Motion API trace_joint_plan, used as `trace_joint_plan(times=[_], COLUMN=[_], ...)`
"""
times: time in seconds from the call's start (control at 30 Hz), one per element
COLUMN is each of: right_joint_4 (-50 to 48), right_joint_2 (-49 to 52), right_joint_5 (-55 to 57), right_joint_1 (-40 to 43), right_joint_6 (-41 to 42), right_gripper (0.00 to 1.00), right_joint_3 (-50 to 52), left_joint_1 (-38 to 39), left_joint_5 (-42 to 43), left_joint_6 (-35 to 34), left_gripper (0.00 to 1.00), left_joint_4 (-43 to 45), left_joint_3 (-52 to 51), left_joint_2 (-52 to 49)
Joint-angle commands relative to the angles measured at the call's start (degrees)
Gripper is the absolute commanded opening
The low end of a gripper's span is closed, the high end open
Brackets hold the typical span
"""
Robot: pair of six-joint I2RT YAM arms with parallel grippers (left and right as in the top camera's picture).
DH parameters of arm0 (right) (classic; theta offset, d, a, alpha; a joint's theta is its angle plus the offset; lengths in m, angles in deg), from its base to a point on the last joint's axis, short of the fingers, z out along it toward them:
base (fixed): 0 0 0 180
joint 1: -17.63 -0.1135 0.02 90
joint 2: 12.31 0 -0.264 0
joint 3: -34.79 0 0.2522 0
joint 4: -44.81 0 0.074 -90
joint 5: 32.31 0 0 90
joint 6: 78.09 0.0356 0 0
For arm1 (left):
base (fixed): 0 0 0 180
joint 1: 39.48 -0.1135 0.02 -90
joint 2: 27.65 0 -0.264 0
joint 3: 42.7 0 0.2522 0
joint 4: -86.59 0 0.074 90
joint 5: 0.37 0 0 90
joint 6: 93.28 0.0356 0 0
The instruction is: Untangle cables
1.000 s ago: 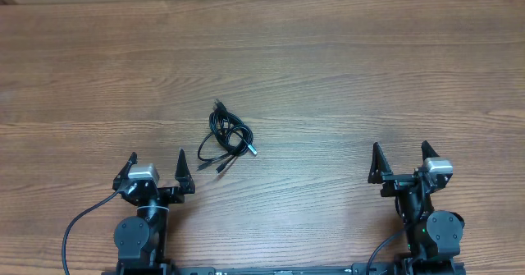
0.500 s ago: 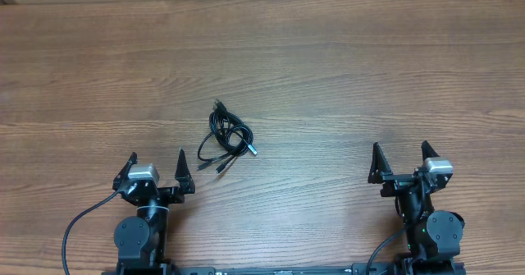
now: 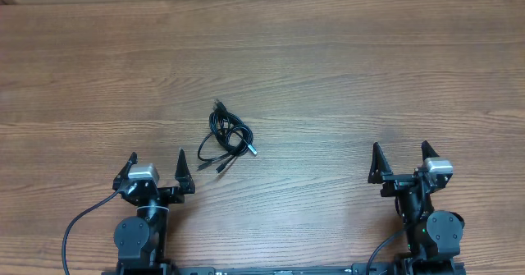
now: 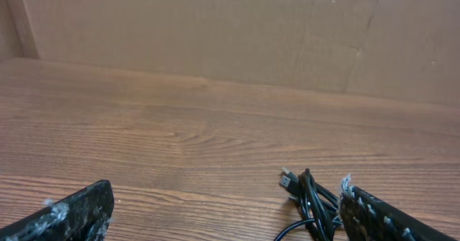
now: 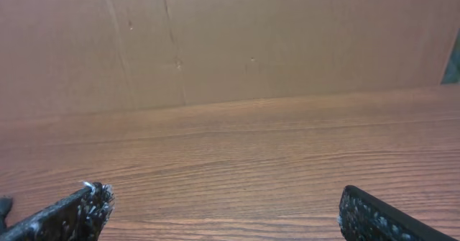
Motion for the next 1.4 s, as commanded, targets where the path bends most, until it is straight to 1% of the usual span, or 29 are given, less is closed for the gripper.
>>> trace_joint_plan(times=[0.0, 1.37], right_joint_4=[-0.31, -0.31], right_joint_2=[-0.57, -0.57], right_joint_5=[-0.07, -0.04], right_joint_1=[0.22, 0.22], right_joint_6=[-0.15, -0.15], right_gripper=[1.00, 1.00], right_joint_3=[0.59, 0.59], left_joint_1=[-0.35, -0.33], left_joint_5=[0.63, 1.14], left_joint_6=[1.11, -0.11], left_gripper=[1.00, 1.00], left_joint_4=[0.04, 0.02], left_joint_3=[-0.22, -0.22], left_joint_2=[0.37, 0.37])
